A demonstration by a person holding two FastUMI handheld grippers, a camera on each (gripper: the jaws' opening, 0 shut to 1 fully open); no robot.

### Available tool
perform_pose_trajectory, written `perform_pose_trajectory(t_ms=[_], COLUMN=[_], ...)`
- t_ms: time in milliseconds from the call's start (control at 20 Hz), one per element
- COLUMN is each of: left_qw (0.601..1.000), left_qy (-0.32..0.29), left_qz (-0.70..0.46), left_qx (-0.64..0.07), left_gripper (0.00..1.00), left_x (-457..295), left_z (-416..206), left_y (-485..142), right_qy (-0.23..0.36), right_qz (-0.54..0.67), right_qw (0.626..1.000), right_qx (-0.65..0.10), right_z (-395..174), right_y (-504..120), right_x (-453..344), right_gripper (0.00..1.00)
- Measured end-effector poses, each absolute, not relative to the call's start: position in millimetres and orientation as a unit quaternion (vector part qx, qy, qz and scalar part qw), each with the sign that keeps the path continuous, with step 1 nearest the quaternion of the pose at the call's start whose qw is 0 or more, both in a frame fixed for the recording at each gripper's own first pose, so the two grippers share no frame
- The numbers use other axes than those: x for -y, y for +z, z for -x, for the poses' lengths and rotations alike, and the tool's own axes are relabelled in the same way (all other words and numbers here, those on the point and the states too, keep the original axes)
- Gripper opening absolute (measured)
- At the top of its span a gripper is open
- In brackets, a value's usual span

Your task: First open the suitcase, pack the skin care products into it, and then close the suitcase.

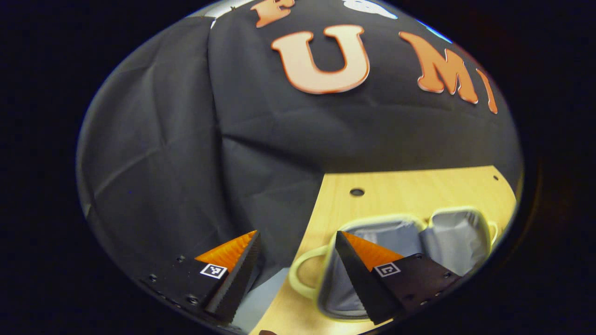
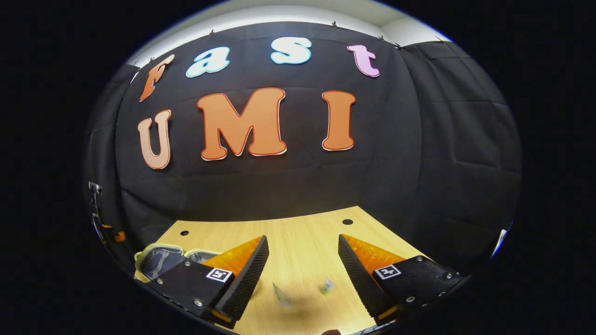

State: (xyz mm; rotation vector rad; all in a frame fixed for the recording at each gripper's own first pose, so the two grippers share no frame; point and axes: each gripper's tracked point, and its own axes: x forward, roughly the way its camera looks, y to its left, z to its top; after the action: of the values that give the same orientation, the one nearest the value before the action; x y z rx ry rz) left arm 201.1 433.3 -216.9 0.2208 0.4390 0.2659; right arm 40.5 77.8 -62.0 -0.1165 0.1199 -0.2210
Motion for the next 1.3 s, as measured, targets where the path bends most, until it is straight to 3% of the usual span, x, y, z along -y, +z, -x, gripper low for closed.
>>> perform_pose_trajectory(t_ms=[350,650,1000,1300], left_qw=[0.986,0.994,0.992,0.979], left_qy=[0.093,0.07,-0.017,-0.058], left_qz=[-0.05,-0.005,-0.007,-0.085], left_qx=[-0.13,-0.084,-0.128,-0.178], left_gripper=[0.98,1.0,1.0,0.99], left_x=[-253,-91,73,136], left_z=[-171,-152,-129,-121], left_y=[-148,-145,-226,-339], right_qy=[-0.074,-0.053,-0.046,-0.061], right_qz=[0.078,0.061,0.058,0.053], right_qw=[0.992,0.992,0.99,0.986], right_qx=[-0.072,-0.098,-0.12,-0.145], right_z=[-57,-66,-64,-62], right_y=[-84,-104,-127,-149], right_x=[-35,7,48,82], right_gripper=[0.95,0.95,0.95,0.95])
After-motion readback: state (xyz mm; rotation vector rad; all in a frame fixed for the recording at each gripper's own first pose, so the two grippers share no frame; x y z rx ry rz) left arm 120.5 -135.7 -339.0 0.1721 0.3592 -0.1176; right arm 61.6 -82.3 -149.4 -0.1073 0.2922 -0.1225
